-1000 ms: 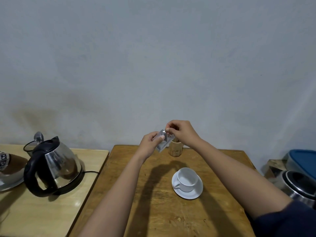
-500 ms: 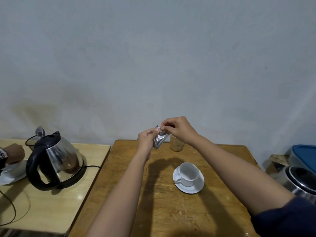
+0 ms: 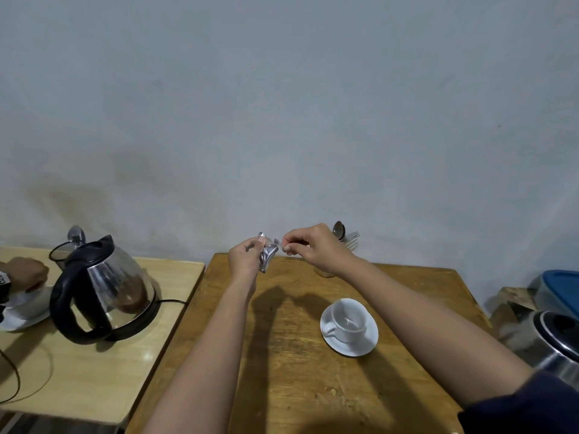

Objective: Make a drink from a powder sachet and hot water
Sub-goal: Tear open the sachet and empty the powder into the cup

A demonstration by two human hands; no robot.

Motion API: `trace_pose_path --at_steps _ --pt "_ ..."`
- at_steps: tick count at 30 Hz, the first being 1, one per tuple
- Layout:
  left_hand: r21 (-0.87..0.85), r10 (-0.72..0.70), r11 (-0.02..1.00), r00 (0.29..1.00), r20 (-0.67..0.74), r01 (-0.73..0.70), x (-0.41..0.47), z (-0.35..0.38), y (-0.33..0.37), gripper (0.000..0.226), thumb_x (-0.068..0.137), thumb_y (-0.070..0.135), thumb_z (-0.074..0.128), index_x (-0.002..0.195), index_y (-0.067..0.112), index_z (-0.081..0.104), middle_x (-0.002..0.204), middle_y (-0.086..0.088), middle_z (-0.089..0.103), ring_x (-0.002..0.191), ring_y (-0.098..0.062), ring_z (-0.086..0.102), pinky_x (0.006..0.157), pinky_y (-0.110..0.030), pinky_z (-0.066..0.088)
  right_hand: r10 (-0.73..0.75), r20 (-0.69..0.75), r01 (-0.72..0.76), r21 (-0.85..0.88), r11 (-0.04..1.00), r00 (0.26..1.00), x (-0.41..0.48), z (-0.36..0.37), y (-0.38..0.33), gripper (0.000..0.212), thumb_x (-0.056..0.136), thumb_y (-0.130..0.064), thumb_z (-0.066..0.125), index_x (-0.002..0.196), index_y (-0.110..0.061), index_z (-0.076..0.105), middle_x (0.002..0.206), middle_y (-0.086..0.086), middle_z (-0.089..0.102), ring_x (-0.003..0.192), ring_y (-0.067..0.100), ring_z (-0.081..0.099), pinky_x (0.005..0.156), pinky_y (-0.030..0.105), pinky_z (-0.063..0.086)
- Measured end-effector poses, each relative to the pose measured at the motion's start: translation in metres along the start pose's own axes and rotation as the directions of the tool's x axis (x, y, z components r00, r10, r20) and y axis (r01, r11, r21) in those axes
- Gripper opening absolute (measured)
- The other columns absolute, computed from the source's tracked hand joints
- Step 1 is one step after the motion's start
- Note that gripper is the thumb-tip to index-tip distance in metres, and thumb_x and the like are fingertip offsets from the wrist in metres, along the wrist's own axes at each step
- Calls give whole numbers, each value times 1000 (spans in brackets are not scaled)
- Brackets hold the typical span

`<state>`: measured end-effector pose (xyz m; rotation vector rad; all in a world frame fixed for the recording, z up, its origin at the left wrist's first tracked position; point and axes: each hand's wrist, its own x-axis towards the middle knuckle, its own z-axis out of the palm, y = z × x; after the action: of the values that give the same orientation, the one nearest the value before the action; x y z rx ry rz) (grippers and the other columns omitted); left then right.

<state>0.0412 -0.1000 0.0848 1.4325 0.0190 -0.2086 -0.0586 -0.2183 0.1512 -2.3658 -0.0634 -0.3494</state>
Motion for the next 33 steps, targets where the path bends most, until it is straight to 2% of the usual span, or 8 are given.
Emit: trace_pose_path --at_steps 3,6,10,17,24,27,30,33 --pt "10 16 1000 1000 4 -16 1 -6 -1 19 87 16 61 94 1 69 83 -12 65 75 -22 56 59 -29 43 -26 -29 26 2 1000 999 2 7 1 12 87 -7 59 82 -7 69 66 -4 61 59 0 53 63 10 39" --pt "-22 55 998 991 119 -52 -3 -17 2 16 88 21 60 83 7 69 70 -6 63 60 -16 53 52 -25 40 32 -152 -13 119 993 988 7 11 2 12 88 -4 56 82 -6 67 68 -1 62 60 -8 57 66 6 45" --pt "-55 70 997 945 320 -55 -13 -31 10 2 82 13 67 81 13 66 76 -3 67 70 -16 61 59 -27 48 160 -278 -53 358 932 947 18 8 0 16 90 0 52 81 -9 61 70 0 63 58 -5 62 65 10 52" --pt "142 25 984 861 507 -112 -24 -30 31 16 79 5 70 91 15 67 85 -1 64 80 -15 62 68 -29 52 211 -215 -94 454 886 954 23 8 -7 18 90 -2 52 77 -12 60 72 3 64 59 3 64 64 12 54" --pt "255 8 951 836 549 -176 -30 -27 35 18 82 12 67 99 8 71 89 -5 68 83 -17 63 73 -25 54 200 -184 -100 442 891 962 14 9 -11 9 91 -2 52 87 -3 61 73 5 63 59 1 63 63 10 53" --pt "259 34 945 846 531 -201 -36 -23 38 24 82 18 69 100 2 71 89 -7 69 78 -14 63 65 -14 53 196 -174 -106 425 899 965 12 11 -13 8 91 -3 53 87 -4 61 72 3 63 60 4 63 62 10 52" --pt "325 112 901 877 467 -288 -37 -24 35 26 83 19 68 101 1 72 91 -9 70 79 -14 61 55 -4 47 218 -245 -108 397 912 945 13 11 -12 10 91 -4 51 86 -5 60 71 1 63 56 -1 61 60 9 51" --pt "337 197 882 907 373 -330 -38 -28 27 25 83 19 68 101 2 73 94 -9 72 77 -8 62 61 -7 48 321 -330 -160 431 888 888 16 15 -4 14 92 -4 48 83 -8 59 71 2 63 59 4 61 60 11 51"
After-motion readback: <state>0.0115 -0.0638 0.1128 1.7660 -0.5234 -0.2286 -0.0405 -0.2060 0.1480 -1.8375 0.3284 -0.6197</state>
